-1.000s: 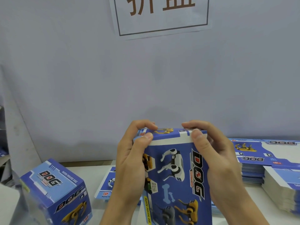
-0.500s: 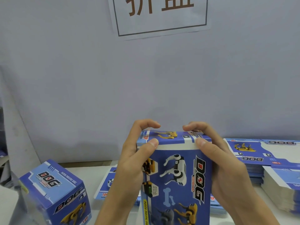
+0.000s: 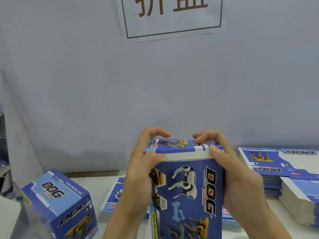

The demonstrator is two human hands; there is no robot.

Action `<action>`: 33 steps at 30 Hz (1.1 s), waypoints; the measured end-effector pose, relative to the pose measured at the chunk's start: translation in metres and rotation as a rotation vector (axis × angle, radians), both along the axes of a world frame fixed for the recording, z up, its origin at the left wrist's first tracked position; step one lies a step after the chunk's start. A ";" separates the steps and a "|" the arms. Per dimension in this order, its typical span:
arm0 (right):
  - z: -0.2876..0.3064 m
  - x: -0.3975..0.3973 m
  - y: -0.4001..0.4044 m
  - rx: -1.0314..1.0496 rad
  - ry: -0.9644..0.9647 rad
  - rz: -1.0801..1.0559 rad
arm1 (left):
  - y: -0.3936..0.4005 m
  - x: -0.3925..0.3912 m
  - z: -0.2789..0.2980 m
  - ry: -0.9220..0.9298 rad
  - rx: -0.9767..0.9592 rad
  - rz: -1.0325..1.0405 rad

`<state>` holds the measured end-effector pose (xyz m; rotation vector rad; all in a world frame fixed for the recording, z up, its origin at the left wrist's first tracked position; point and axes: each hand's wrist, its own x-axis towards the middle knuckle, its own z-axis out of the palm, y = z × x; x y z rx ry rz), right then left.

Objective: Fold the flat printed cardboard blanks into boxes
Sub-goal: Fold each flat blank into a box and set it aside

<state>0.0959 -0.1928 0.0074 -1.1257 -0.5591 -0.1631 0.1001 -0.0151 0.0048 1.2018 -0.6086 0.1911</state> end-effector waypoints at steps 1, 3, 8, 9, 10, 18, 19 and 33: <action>0.002 -0.002 0.004 -0.019 0.029 -0.010 | 0.001 0.000 0.000 0.008 0.001 0.011; -0.004 -0.015 0.005 -0.024 -0.023 0.009 | 0.002 -0.001 0.002 0.013 0.011 0.023; -0.003 -0.013 0.004 -0.050 -0.040 -0.044 | -0.003 -0.001 0.005 0.003 0.032 0.152; -0.004 -0.012 0.005 -0.061 -0.050 -0.043 | -0.003 -0.001 0.004 0.011 0.024 0.158; -0.004 -0.013 0.005 -0.067 -0.056 -0.028 | -0.002 -0.001 0.004 0.021 0.015 0.160; -0.003 -0.013 0.007 -0.100 -0.051 -0.077 | 0.006 -0.007 0.013 -0.198 0.295 0.480; -0.003 -0.012 0.008 -0.099 -0.046 -0.102 | 0.008 -0.008 0.016 -0.289 0.414 0.593; -0.001 -0.010 0.016 -0.232 -0.123 -0.170 | -0.016 -0.023 0.032 -0.433 0.510 0.563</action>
